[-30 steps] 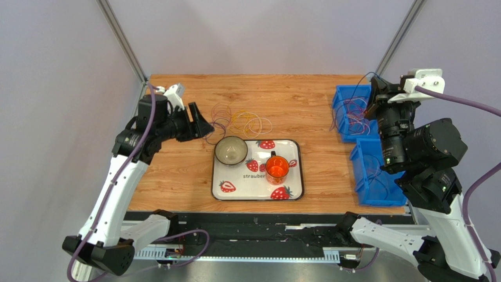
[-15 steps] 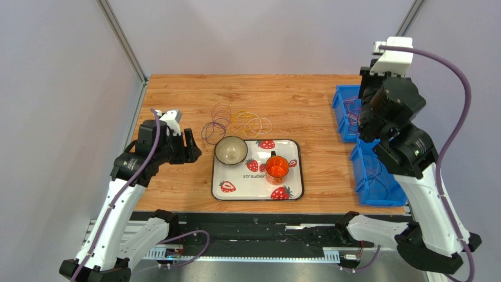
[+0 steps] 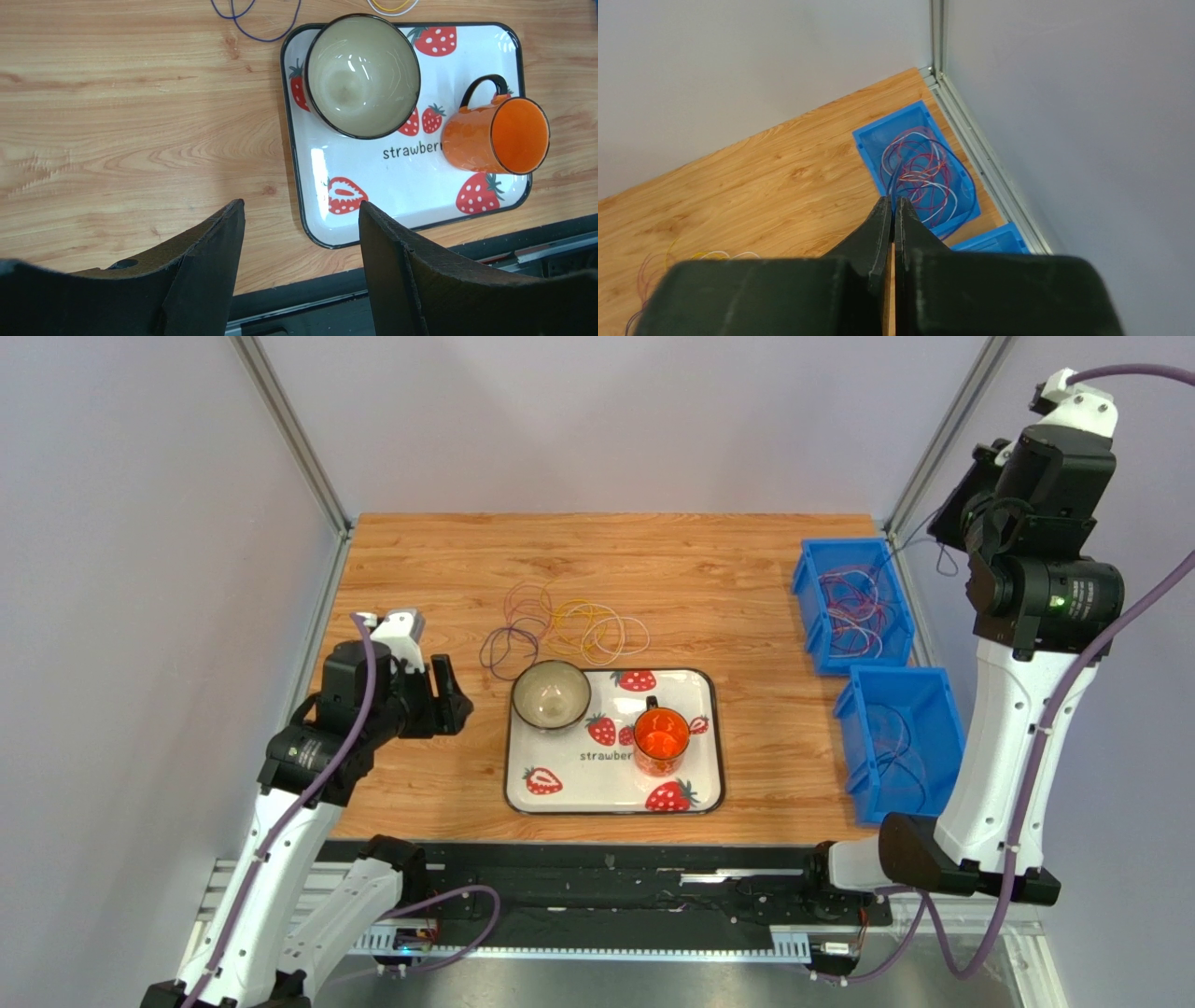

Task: Untangle the cables
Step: Place the cable in the bin.

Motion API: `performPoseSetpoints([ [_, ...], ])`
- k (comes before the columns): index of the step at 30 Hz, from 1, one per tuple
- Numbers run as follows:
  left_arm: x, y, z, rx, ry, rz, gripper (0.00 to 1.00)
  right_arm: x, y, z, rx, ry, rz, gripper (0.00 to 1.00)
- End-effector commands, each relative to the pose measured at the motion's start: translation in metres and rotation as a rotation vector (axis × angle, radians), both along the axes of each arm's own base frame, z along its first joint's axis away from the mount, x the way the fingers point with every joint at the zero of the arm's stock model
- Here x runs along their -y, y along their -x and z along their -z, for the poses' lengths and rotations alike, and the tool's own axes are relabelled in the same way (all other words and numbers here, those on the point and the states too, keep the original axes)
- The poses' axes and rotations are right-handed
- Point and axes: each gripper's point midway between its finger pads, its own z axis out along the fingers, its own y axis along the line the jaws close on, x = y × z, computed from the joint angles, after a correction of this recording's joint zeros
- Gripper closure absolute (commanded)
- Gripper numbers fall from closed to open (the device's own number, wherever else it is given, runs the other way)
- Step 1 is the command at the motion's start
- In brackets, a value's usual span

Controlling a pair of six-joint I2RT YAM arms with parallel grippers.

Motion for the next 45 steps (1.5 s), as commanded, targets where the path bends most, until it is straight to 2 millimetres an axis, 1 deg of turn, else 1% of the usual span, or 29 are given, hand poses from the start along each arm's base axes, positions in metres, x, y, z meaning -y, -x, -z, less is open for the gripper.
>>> performPoseSetpoints([
  [1,-0.004,-0.006,-0.01,0.069,-0.008,-0.009,0.31,-0.016,0.022,0.005,0.003,-0.086,-0.061,1.0],
  [5,-0.005,-0.005,-0.012,0.082,-0.005,-0.017,0.31,-0.009,0.035,0.002,0.009,-0.057,-0.028,1.0],
  [6,-0.004,-0.005,-0.012,0.084,-0.002,-0.014,0.31,-0.006,0.037,0.005,-0.005,-0.044,-0.016,1.0],
  [8,-0.005,-0.004,-0.013,0.091,-0.001,-0.015,0.31,0.002,0.043,0.005,-0.004,-0.025,0.019,1.0],
  [9,-0.004,-0.004,-0.013,0.093,0.0,-0.014,0.31,0.004,0.047,0.011,-0.013,-0.026,0.027,1.0],
  [15,-0.006,-0.004,-0.012,0.093,-0.001,-0.024,0.32,0.015,0.057,0.016,-0.009,-0.034,0.092,1.0],
  [16,-0.006,-0.005,-0.012,0.093,-0.001,-0.024,0.32,0.019,0.061,0.019,-0.014,-0.037,0.12,1.0],
  [19,-0.006,-0.005,-0.011,0.09,-0.002,-0.024,0.32,0.023,0.069,0.021,-0.003,-0.034,0.15,1.0],
  [20,-0.006,-0.005,-0.011,0.089,-0.002,-0.026,0.32,0.023,0.068,0.026,-0.011,-0.039,0.151,1.0],
  [24,-0.007,-0.006,-0.009,0.08,-0.007,-0.038,0.33,0.021,0.071,0.033,-0.011,-0.048,0.142,1.0],
  [29,-0.009,-0.006,-0.007,0.076,-0.014,-0.047,0.34,0.025,0.077,0.032,0.003,-0.033,0.161,1.0],
  [34,-0.011,-0.007,-0.005,0.069,-0.02,-0.061,0.35,0.03,0.081,0.037,-0.009,-0.016,0.179,1.0],
  [36,-0.012,-0.007,-0.006,0.069,-0.021,-0.064,0.35,0.033,0.086,0.033,0.007,-0.011,0.197,1.0],
  [37,-0.012,-0.007,-0.006,0.071,-0.02,-0.064,0.35,0.033,0.089,0.023,0.038,-0.011,0.201,1.0],
  [38,-0.012,-0.007,-0.005,0.069,-0.021,-0.064,0.35,0.034,0.091,0.017,0.052,-0.011,0.203,1.0],
  [39,-0.012,-0.007,-0.005,0.069,-0.021,-0.064,0.35,0.03,0.089,0.01,0.069,-0.019,0.175,1.0],
  [40,-0.011,-0.008,-0.004,0.066,-0.021,-0.063,0.35,0.026,0.093,-0.004,0.101,-0.02,0.162,1.0],
  [41,-0.012,-0.007,-0.004,0.065,-0.021,-0.065,0.35,0.023,0.094,-0.011,0.117,-0.025,0.148,1.0],
  [43,-0.011,-0.008,-0.003,0.058,-0.02,-0.067,0.36,0.021,0.095,-0.022,0.134,-0.025,0.137,1.0],
  [45,-0.011,-0.008,-0.002,0.052,-0.021,-0.068,0.36,0.024,0.096,-0.025,0.138,-0.013,0.151,1.0],
])
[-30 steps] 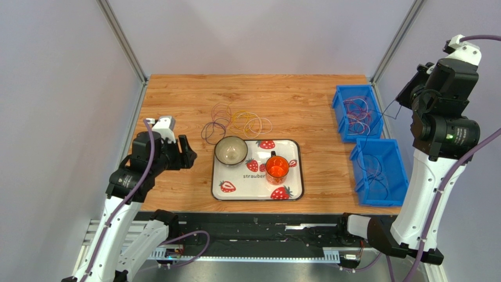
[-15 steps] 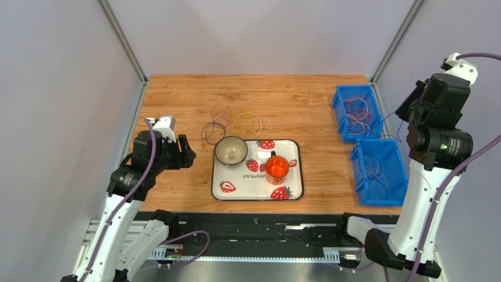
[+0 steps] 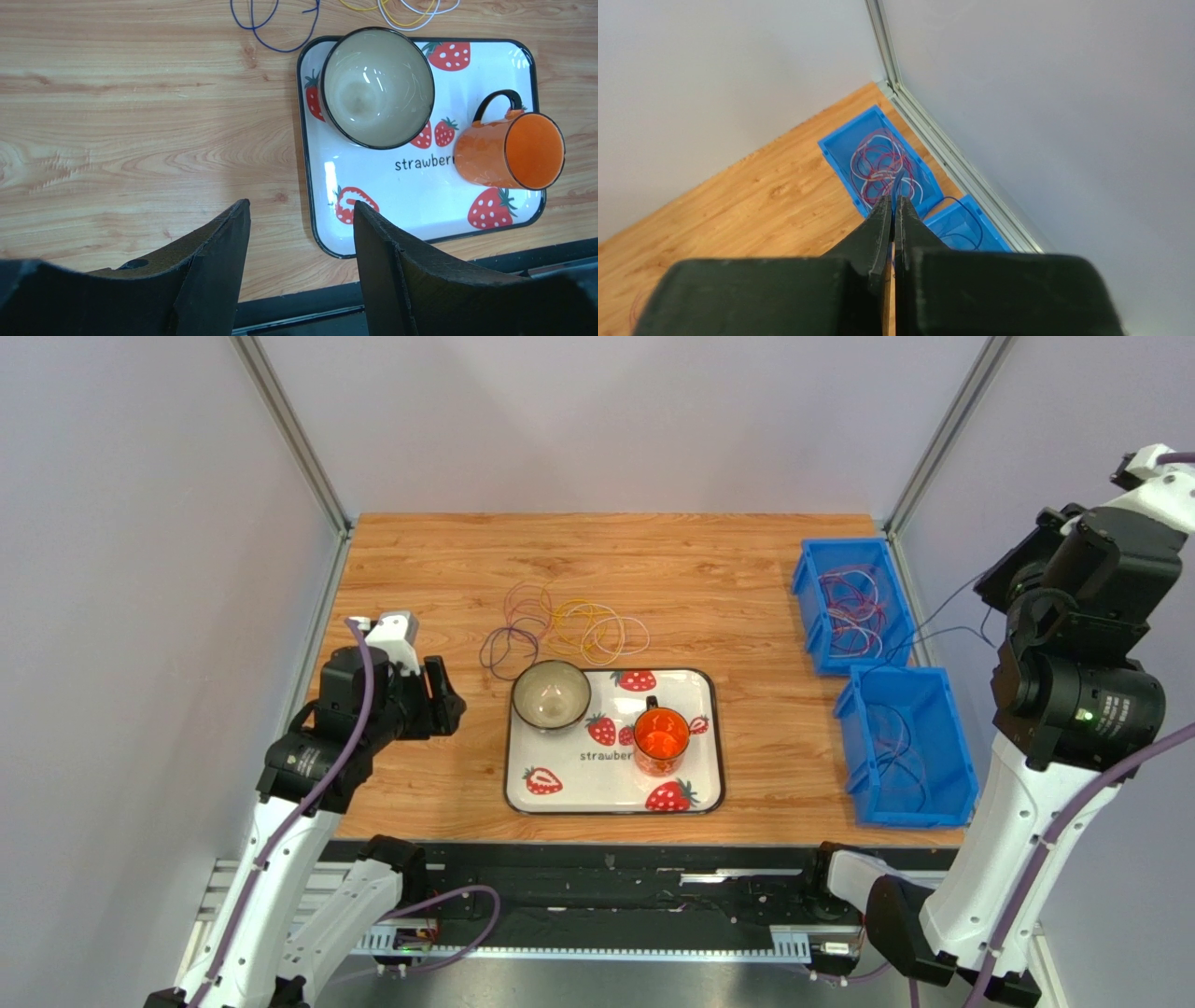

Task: Untangle the cables
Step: Place the cable in the bin.

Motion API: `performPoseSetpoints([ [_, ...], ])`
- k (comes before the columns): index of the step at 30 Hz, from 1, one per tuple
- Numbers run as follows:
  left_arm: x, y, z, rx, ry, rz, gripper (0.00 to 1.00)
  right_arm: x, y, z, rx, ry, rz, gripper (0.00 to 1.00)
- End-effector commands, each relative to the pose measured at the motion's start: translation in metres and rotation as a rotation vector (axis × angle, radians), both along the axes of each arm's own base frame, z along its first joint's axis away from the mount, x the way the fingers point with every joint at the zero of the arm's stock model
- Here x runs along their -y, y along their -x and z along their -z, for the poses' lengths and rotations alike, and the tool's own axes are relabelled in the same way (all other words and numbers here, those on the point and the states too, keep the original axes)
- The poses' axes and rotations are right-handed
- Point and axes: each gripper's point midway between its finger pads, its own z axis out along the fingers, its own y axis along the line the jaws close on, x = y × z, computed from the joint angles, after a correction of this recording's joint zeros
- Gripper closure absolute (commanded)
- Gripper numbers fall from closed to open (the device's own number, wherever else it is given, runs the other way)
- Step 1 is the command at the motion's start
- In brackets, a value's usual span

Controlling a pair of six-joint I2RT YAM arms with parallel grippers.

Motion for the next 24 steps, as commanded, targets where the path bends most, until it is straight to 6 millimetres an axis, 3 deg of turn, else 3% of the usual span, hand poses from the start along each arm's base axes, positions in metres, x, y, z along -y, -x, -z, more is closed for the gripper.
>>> performPoseSetpoints([
  [1,-0.006,-0.007,-0.003,0.024,-0.012,-0.04,0.36,-0.002,0.009,-0.029,0.081,0.03,-0.005,1.0],
  [8,-0.008,-0.007,-0.003,0.025,-0.015,-0.052,0.36,0.003,0.008,-0.018,0.051,0.034,0.019,1.0],
  [11,-0.008,-0.007,-0.002,0.022,-0.016,-0.052,0.36,0.006,0.005,-0.001,0.025,0.024,0.032,1.0],
  [12,-0.008,-0.008,-0.002,0.02,-0.016,-0.052,0.36,0.008,-0.002,0.018,-0.018,0.01,0.035,1.0],
  [14,-0.007,-0.007,-0.001,0.018,-0.018,-0.049,0.37,0.009,-0.006,0.029,-0.021,-0.001,0.037,1.0],
  [15,-0.007,-0.008,-0.002,0.019,-0.018,-0.049,0.37,0.01,-0.009,0.049,-0.063,-0.014,0.038,1.0],
  [19,-0.008,-0.007,-0.002,0.019,-0.018,-0.051,0.37,0.015,-0.016,0.084,-0.112,-0.039,0.053,1.0],
  [24,-0.006,-0.008,-0.001,0.018,-0.019,-0.045,0.37,0.022,-0.017,0.107,-0.138,-0.045,0.074,1.0],
])
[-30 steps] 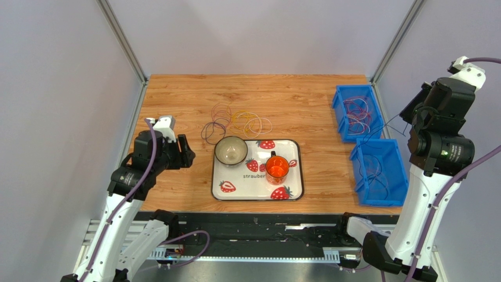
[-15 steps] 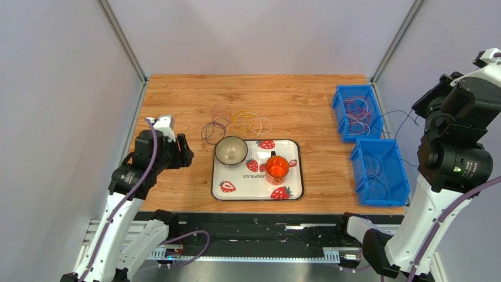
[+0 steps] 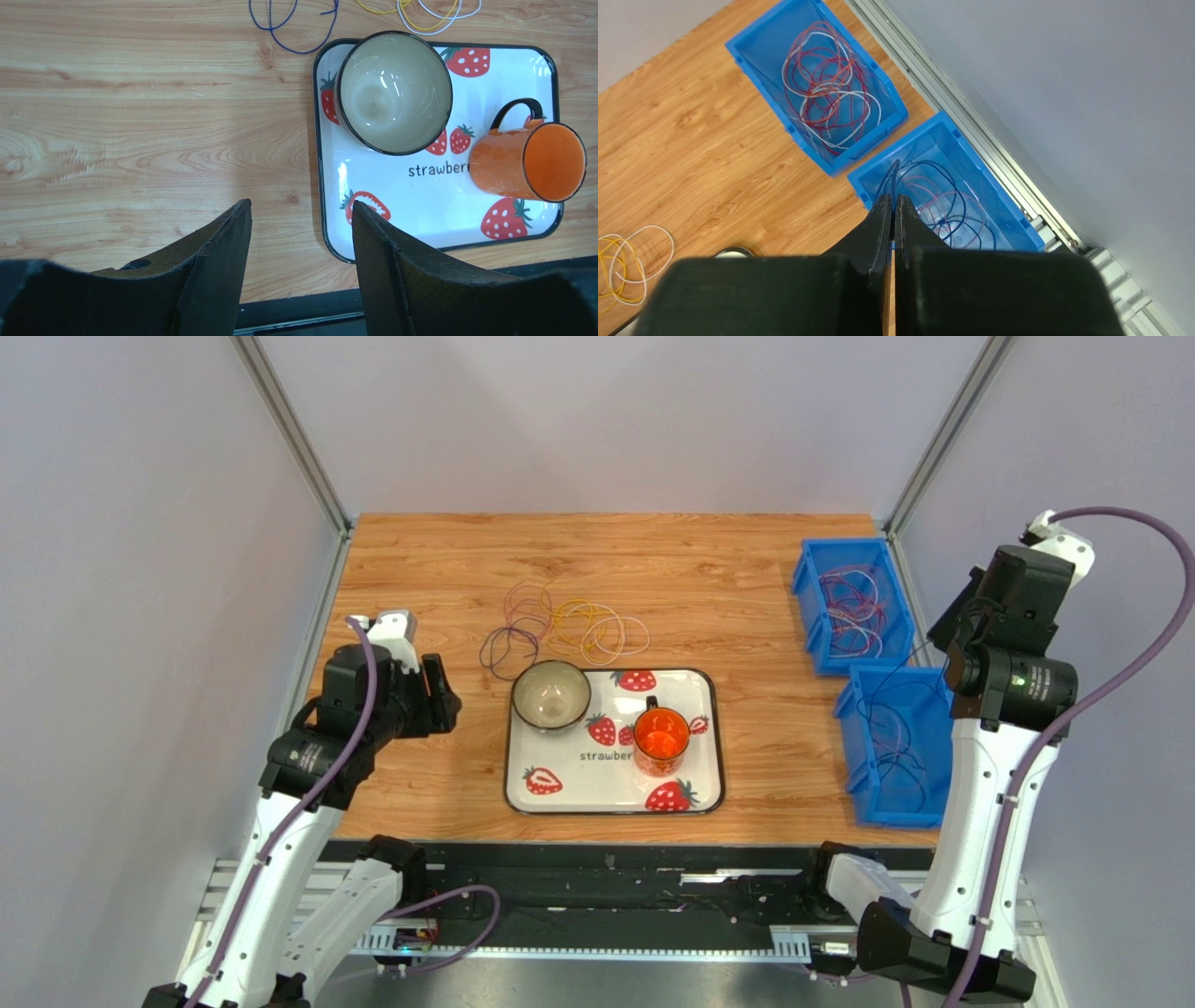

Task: Untangle the cables
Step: Place the cable in the bin.

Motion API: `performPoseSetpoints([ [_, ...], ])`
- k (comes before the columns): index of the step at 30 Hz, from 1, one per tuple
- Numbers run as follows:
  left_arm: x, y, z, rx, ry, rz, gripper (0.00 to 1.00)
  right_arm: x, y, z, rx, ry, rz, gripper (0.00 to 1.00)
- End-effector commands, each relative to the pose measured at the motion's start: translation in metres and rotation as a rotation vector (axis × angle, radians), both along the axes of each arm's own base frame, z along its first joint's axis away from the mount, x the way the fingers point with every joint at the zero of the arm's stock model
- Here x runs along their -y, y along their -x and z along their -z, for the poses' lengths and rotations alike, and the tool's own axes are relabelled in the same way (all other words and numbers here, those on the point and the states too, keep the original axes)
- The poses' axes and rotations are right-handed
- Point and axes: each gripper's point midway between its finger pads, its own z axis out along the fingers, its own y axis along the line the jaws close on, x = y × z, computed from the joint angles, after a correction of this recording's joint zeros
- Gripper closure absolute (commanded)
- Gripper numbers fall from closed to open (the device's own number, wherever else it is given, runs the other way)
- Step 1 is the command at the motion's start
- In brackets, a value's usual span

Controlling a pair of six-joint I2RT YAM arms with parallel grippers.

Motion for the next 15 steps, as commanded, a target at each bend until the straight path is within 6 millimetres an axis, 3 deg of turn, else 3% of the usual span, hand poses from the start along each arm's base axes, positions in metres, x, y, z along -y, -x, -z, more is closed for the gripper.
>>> performPoseSetpoints([
  [1,0.001,-0.004,-0.003,0.019,0.005,-0.007,0.37,0.009,0.001,-0.018,0.121,0.026,0.039,1.0],
  [8,0.001,-0.004,-0.002,0.016,0.005,-0.004,0.37,0.025,0.004,0.02,0.058,-0.01,0.132,1.0],
  [15,0.003,-0.005,0.0,0.01,0.005,0.003,0.38,0.038,0.004,0.044,0.023,-0.059,0.213,1.0],
])
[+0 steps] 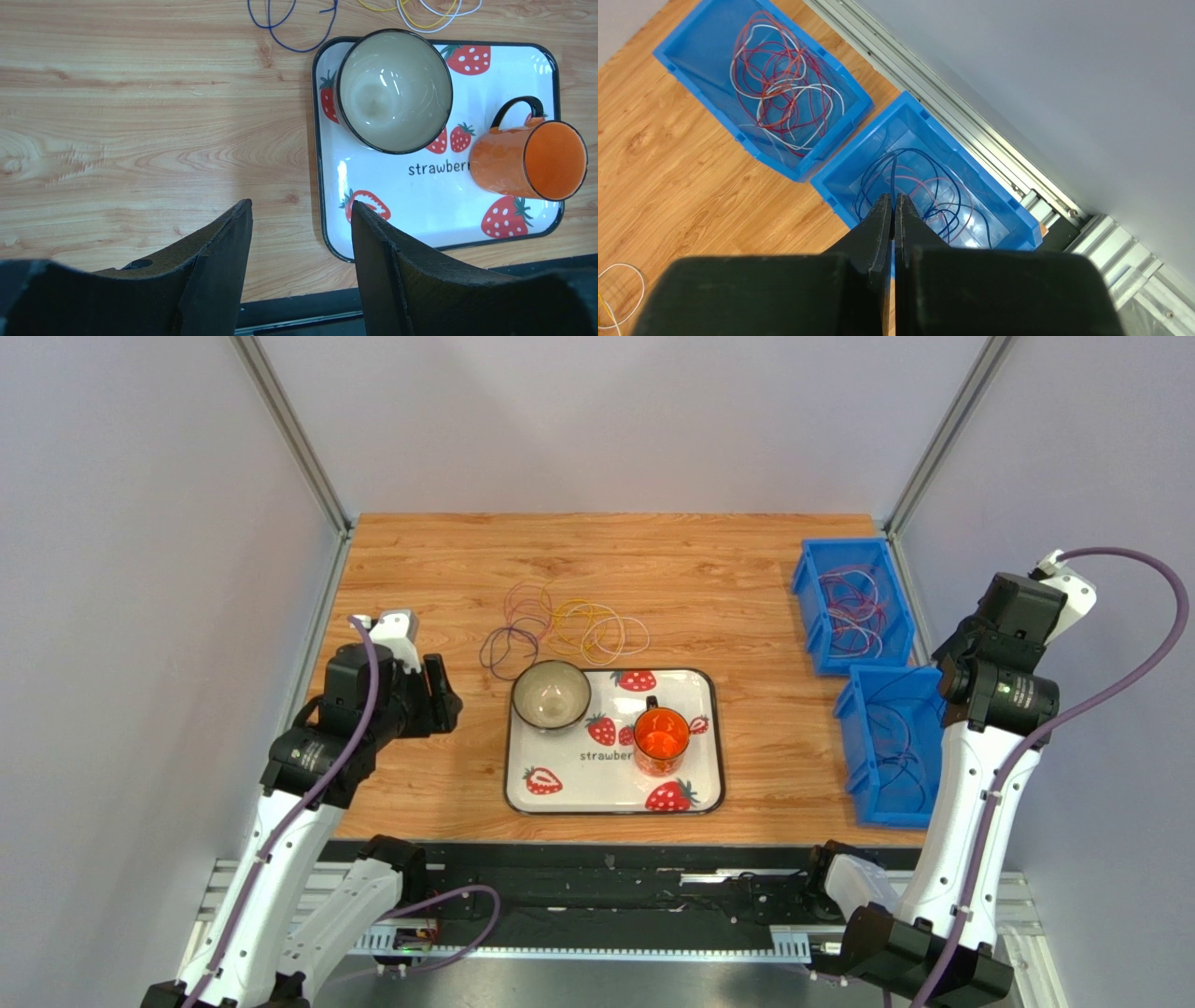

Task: Untangle the cables
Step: Place the cable in the bin.

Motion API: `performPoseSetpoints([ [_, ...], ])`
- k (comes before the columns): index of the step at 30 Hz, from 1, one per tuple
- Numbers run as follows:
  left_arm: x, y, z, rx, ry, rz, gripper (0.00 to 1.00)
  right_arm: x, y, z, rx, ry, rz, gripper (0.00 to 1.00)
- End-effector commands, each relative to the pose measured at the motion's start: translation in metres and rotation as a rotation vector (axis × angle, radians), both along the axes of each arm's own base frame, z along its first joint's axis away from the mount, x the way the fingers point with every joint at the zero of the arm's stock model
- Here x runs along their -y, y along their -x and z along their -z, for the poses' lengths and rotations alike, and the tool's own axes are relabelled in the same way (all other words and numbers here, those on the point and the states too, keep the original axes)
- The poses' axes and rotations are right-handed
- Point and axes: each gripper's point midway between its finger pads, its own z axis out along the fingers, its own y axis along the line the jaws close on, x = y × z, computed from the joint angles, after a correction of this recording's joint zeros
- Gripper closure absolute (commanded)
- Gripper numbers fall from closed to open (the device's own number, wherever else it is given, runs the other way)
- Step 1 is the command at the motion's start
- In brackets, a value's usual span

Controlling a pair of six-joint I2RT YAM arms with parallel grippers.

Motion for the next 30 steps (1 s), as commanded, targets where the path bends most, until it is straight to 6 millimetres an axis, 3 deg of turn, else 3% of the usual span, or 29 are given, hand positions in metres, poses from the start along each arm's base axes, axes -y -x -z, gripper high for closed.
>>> performPoseSetpoints([
  [1,0.002,-0.005,-0.002,0.016,0.008,0.0,0.38,0.013,-0.007,-0.004,0.057,-0.017,0.08,1.0],
  [12,0.003,-0.004,-0.002,0.017,0.01,0.005,0.38,0.003,-0.033,0.038,0.056,-0.117,0.021,1.0],
  [18,0.004,-0.004,-0.003,0.018,0.012,0.009,0.38,-0.006,-0.047,0.08,0.046,-0.204,-0.007,1.0],
  [30,0.004,-0.004,-0.004,0.024,0.015,0.014,0.38,0.008,-0.03,0.167,-0.117,-0.27,0.12,1.0],
])
